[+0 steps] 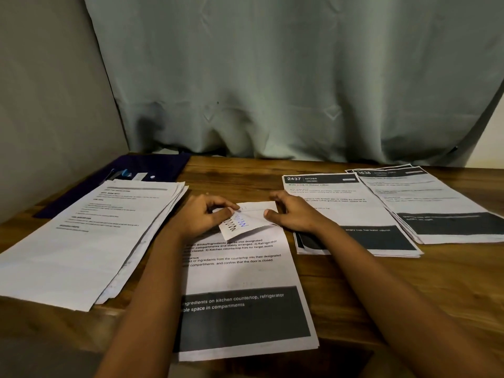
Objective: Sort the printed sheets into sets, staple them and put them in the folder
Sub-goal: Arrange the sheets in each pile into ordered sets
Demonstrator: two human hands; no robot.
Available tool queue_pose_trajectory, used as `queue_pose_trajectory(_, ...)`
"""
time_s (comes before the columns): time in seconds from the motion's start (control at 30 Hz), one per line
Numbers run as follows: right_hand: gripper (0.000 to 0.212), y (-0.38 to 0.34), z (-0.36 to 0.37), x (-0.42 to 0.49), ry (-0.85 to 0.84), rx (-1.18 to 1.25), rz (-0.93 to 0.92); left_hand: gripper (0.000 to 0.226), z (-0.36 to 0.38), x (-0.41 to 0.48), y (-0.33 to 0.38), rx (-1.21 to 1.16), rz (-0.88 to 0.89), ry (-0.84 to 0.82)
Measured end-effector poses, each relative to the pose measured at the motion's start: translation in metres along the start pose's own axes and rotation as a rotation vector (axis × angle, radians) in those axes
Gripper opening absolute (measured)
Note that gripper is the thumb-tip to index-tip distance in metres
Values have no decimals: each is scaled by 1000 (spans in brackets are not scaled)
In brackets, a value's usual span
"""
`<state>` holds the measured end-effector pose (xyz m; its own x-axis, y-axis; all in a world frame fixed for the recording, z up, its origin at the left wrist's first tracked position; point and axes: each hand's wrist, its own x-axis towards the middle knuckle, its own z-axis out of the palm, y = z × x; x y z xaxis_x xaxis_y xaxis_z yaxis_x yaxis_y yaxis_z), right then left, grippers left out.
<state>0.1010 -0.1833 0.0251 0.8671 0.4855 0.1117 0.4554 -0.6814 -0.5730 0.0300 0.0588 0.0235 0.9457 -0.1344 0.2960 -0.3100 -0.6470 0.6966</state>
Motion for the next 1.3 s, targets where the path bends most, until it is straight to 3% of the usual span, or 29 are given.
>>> queue_pose_trajectory(0.27,61,2,1,3,90,190,-62,30,0,1,1,31,6,-7)
queue_pose_trajectory(0.47,36,-3,8,9,287,446,-82,52,1,2,-6,40,-66,29)
queue_pose_trajectory(0.67,18,-17,0,5,251,787,-106,55,2,1,-4,-38,-76,11)
queue_pose_trajectory(0.87,24,-34,-1,-17,35,817,-152,58,3,3,-9,-70,-100,-18)
queue_pose_trajectory(0.97,36,-33,1,-24,-90,665,-238,44,4,2,-5,-133,-79,19)
queue_pose_trajectory(1.03,39,-31,2,-26,-116,548,-275,36,6,0,4,-201,-91,43)
queue_pose_trajectory(1.17,34,-29,0,-30,-140,496,-303,52,6,1,3,-145,-100,95)
queue_pose_trajectory(1.3,31,-30,-1,-31,-192,467,-328,41,7,2,3,-131,-77,77)
